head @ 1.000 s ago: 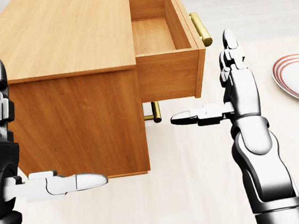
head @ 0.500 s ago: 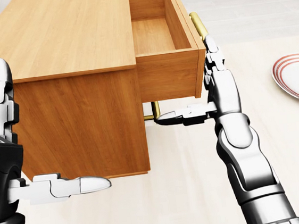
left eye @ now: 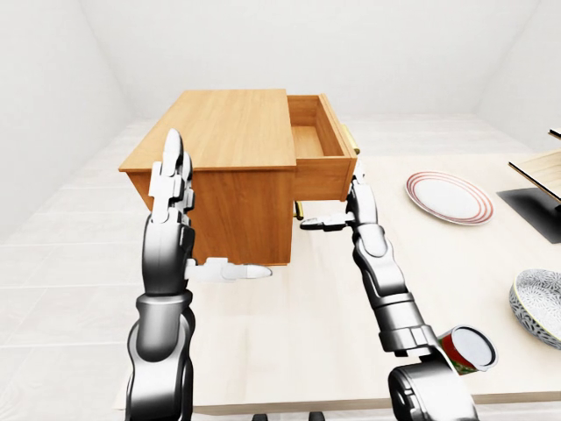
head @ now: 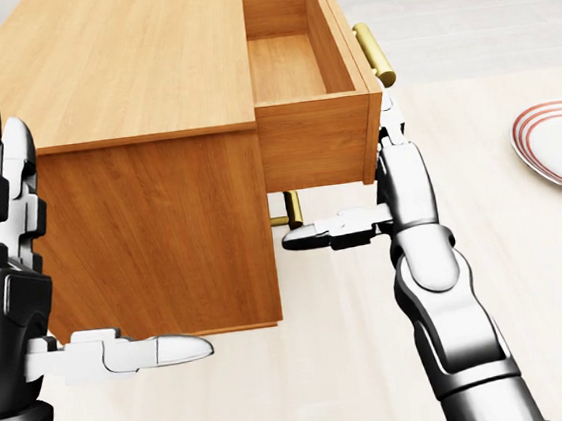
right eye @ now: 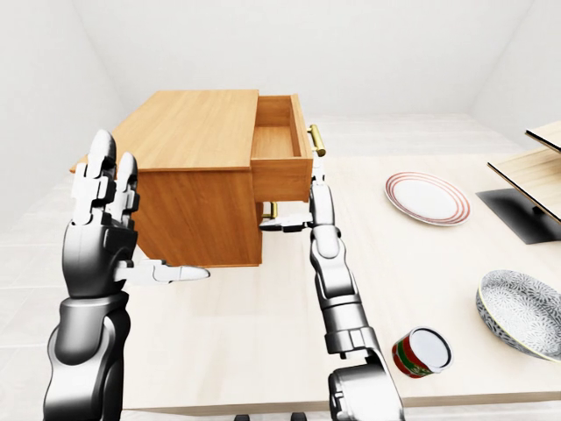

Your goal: Close the top drawer of the cabinet.

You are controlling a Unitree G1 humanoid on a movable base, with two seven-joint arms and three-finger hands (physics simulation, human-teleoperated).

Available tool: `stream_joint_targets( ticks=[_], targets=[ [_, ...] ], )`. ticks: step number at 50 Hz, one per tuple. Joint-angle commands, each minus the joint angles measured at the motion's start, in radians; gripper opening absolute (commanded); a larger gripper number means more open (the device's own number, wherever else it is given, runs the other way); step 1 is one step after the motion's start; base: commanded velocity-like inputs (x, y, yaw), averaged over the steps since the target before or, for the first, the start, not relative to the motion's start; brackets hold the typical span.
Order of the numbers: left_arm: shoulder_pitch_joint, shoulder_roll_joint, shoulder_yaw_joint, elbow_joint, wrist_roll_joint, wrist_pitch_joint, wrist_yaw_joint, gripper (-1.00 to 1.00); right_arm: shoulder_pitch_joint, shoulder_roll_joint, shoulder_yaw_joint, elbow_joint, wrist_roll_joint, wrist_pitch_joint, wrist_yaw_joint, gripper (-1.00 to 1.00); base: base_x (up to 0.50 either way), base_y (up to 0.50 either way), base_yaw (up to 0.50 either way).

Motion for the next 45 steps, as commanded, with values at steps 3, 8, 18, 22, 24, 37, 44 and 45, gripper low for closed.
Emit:
stream_joint_targets(
  ticks=[3,8,18,22,24,37,44,45],
  targets=[
    [-0.002,-0.001,-0.003,0.015,0.005,0.000,-0.006,1.00,-0.023,0.040,0.046,0.030,-0.011,-0.003,0.025,1.00,0.00,0.00,0.00],
    [-0.001,-0.002,-0.006,0.013,0.007,0.000,-0.008,1.00,-0.037,0.047,0.054,0.011,-0.017,0.016,0.028,1.00,0.00,0.00,0.00],
    [0.001,-0.002,-0.009,0.012,0.007,0.000,-0.012,1.00,-0.061,0.070,0.071,0.032,-0.024,0.011,0.033,1.00,0.00,0.00,0.00],
    [0.002,-0.003,-0.009,0.014,0.007,0.000,-0.013,1.00,-0.071,0.085,0.076,0.045,-0.024,0.005,0.035,1.00,0.00,0.00,0.00],
    [0.003,-0.003,-0.009,0.013,0.008,0.000,-0.013,1.00,-0.073,0.088,0.077,0.042,-0.025,0.009,0.036,1.00,0.00,0.00,0.00],
    [0.001,-0.003,-0.009,0.014,0.010,0.000,-0.014,1.00,-0.076,0.122,0.095,0.093,-0.035,-0.030,0.042,1.00,0.00,0.00,0.00],
    [0.000,-0.003,-0.004,0.008,0.011,0.000,-0.012,1.00,-0.085,0.146,0.112,0.116,-0.044,-0.038,0.048,1.00,0.00,0.00,0.00],
    [-0.001,-0.004,-0.005,0.008,0.011,0.000,-0.013,1.00,-0.087,0.148,0.112,0.118,-0.045,-0.037,0.049,1.00,0.00,0.00,0.01]
  ],
)
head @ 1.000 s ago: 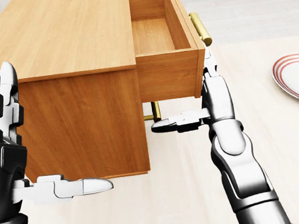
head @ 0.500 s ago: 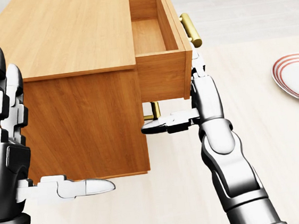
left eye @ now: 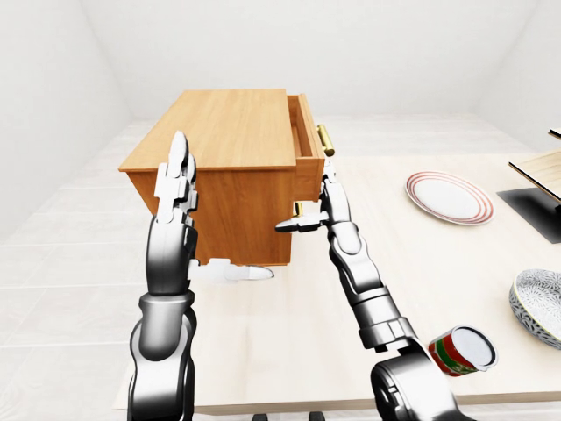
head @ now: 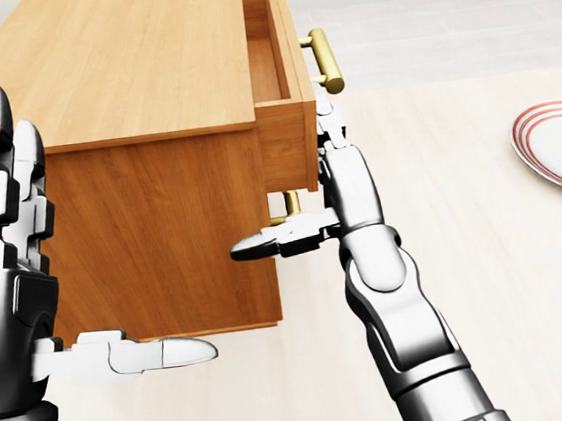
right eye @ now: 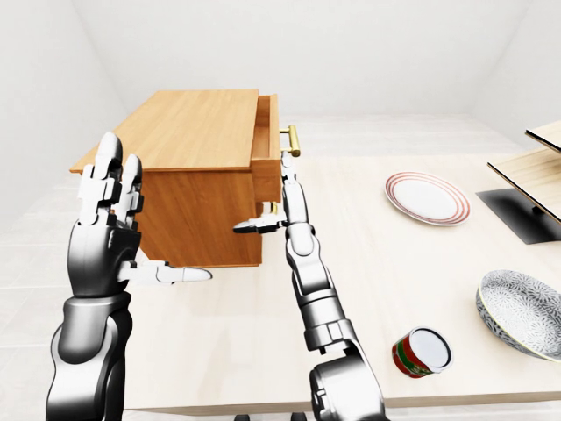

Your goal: Close the top drawer of the cabinet.

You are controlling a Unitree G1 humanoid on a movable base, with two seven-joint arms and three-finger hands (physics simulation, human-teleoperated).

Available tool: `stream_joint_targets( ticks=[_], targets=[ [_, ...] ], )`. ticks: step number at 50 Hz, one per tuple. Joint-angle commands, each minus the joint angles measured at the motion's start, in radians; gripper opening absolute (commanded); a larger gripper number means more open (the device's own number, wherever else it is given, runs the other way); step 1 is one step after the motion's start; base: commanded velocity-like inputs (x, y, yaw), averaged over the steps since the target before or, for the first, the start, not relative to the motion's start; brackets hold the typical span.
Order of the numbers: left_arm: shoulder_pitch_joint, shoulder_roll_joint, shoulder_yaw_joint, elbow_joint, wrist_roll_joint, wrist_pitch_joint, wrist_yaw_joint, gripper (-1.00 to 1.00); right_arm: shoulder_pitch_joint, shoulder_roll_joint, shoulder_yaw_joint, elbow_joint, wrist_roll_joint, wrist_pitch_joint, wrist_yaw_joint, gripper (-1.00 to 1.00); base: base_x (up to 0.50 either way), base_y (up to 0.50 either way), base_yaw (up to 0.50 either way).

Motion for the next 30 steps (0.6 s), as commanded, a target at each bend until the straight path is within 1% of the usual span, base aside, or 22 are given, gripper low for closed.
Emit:
stream_joint_targets(
  ticks=[1,3,6,8,9,11,14,17,20,25,29,30],
  targets=[
    [-0.001,0.000,-0.001,0.000,0.002,0.000,0.000,1.00,-0.026,0.050,0.065,0.032,-0.021,-0.013,0.048,1.00,0.00,0.00,0.00],
    [-0.003,0.000,-0.001,-0.003,0.002,0.000,-0.001,1.00,-0.027,0.052,0.063,0.034,-0.021,-0.012,0.049,1.00,0.00,0.00,0.00],
    [-0.001,0.000,0.001,0.002,-0.001,0.000,-0.001,1.00,-0.024,0.057,0.066,0.045,-0.024,-0.021,0.050,1.00,0.00,0.00,0.00],
    [0.000,0.000,-0.001,0.000,0.001,0.000,-0.002,1.00,-0.024,0.060,0.066,0.042,-0.023,-0.018,0.051,1.00,0.00,0.00,0.00],
    [-0.001,0.000,-0.001,-0.003,0.001,0.000,-0.002,1.00,-0.023,0.063,0.071,0.053,-0.027,-0.027,0.050,1.00,0.00,0.00,0.00],
    [-0.002,-0.001,0.001,-0.004,0.000,0.000,-0.002,1.00,-0.023,0.068,0.073,0.053,-0.028,-0.024,0.051,1.00,0.00,0.00,0.00],
    [-0.001,-0.001,0.001,-0.001,0.000,0.000,-0.001,1.00,-0.027,0.072,0.072,0.063,-0.029,-0.030,0.053,1.00,0.00,0.00,0.00],
    [0.000,-0.001,0.002,0.004,-0.002,0.000,-0.001,1.00,-0.023,0.075,0.077,0.059,-0.033,-0.026,0.057,1.00,0.00,0.00,0.00],
    [-0.002,-0.001,0.000,0.004,0.000,0.000,-0.001,1.00,-0.027,0.077,0.074,0.067,-0.033,-0.029,0.058,1.00,0.00,0.00,0.00],
    [0.001,-0.001,0.000,0.006,-0.001,0.000,0.000,1.00,-0.034,0.092,0.083,0.098,-0.036,-0.048,0.056,1.00,0.00,0.00,0.00],
    [-0.001,-0.001,0.000,0.004,-0.001,0.000,-0.001,1.00,-0.041,0.096,0.083,0.099,-0.036,-0.043,0.060,1.00,0.00,0.00,0.00],
    [0.006,-0.002,-0.007,-0.007,0.000,0.000,-0.002,1.00,-0.051,0.095,0.081,0.113,-0.038,-0.049,0.060,1.00,0.00,0.00,0.01]
  ],
)
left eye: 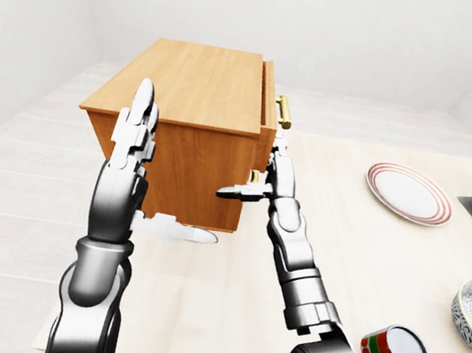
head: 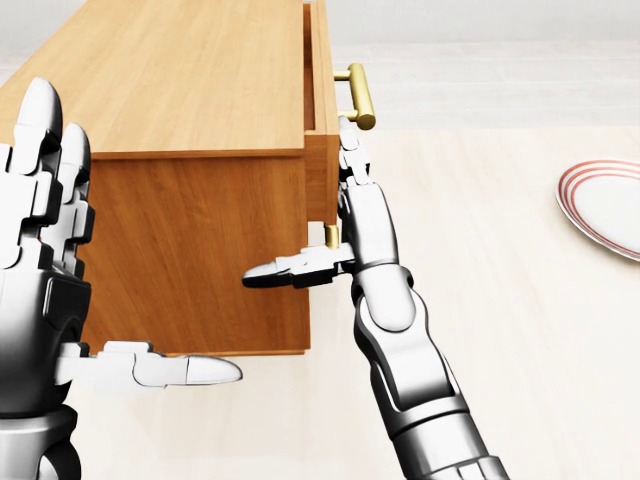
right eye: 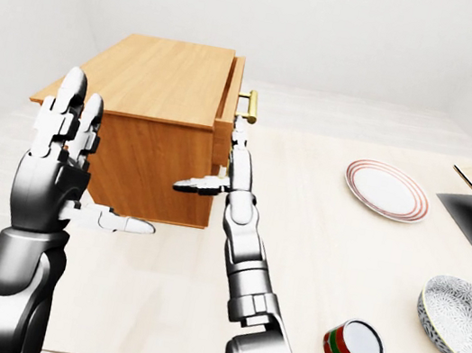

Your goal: Close the top drawer of the cabinet.

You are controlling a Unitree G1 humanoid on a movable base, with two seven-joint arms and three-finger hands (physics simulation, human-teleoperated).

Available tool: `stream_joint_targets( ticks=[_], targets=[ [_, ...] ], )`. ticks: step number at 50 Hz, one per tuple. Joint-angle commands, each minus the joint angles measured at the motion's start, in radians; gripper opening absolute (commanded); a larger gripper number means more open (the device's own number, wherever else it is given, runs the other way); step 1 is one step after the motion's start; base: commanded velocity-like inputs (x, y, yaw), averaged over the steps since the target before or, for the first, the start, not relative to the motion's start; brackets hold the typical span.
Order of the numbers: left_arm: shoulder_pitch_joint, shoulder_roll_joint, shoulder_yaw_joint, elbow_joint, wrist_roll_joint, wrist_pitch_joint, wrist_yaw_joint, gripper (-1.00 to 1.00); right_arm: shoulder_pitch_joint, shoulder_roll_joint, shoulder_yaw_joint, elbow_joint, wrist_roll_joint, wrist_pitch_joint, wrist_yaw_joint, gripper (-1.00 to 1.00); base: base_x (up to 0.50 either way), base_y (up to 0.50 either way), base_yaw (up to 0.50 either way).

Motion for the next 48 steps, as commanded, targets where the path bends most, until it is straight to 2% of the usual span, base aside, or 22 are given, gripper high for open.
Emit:
stream_joint_targets(
  ticks=[1,17,36,48],
  targets=[
    [0.006,-0.002,-0.008,-0.008,0.001,0.000,-0.001,1.00,-0.022,0.036,0.088,0.053,-0.021,-0.011,0.055,1.00,0.00,0.00,0.01],
    [0.004,-0.001,-0.008,-0.014,0.003,0.000,-0.002,1.00,-0.067,0.085,0.105,0.129,-0.031,-0.040,0.068,1.00,0.00,0.00,0.00],
    [0.000,0.000,-0.004,-0.001,0.003,0.000,-0.001,1.00,-0.100,0.130,0.117,0.183,-0.036,-0.040,0.076,1.00,0.00,0.00,0.00],
    [-0.001,0.000,-0.002,0.002,0.002,0.000,-0.002,1.00,-0.094,0.129,0.112,0.203,-0.037,-0.040,0.082,1.00,0.00,0.00,0.00]
  ],
)
